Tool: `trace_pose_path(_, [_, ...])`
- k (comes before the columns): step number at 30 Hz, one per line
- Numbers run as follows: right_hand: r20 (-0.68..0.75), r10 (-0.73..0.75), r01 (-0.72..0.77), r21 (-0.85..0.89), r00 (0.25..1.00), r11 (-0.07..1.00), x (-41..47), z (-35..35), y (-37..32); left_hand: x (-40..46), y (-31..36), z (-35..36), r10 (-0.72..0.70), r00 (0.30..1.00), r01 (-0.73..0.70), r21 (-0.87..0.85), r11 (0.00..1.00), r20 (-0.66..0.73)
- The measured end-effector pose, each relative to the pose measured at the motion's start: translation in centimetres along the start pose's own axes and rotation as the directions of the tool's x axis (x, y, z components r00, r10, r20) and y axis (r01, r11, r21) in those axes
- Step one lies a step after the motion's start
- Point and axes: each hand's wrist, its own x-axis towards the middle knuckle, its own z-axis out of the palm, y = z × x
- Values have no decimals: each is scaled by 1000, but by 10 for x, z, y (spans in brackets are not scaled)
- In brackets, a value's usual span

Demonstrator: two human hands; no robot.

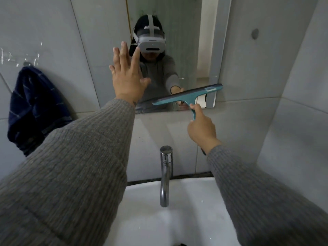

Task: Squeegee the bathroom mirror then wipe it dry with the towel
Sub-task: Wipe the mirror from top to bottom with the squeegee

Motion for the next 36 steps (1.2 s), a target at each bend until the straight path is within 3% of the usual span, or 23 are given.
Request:
trace_pose_path(9, [148,240,-277,326,959,904,-19,33,-23,2,-3,-4,9,1000,-9,20,1000,9])
trace_pose_path(16, [233,221,-296,365,947,883,-38,61,-52,0,-12,-11,62,998,-63,28,998,28])
trace_pose_path(23, [202,138,-169,145,970,975,-40,59,-49,0,-14,-9,73,997,-73,15,997,29])
trace_pose_path(28, [279,86,-54,-122,956,991,-44,40,-36,-13,-11,-5,62,997,-62,-4,998,42])
trace_pose_path(32, [387,73,24,-240,919,970,-42,22,-25,-34,-12,4,168,984,-167,-28,986,61])
trace_pose_path(36, [430,162,26,-399,888,917,-29,-8,-18,-70,3,13,307,946,-288,-169,943,101])
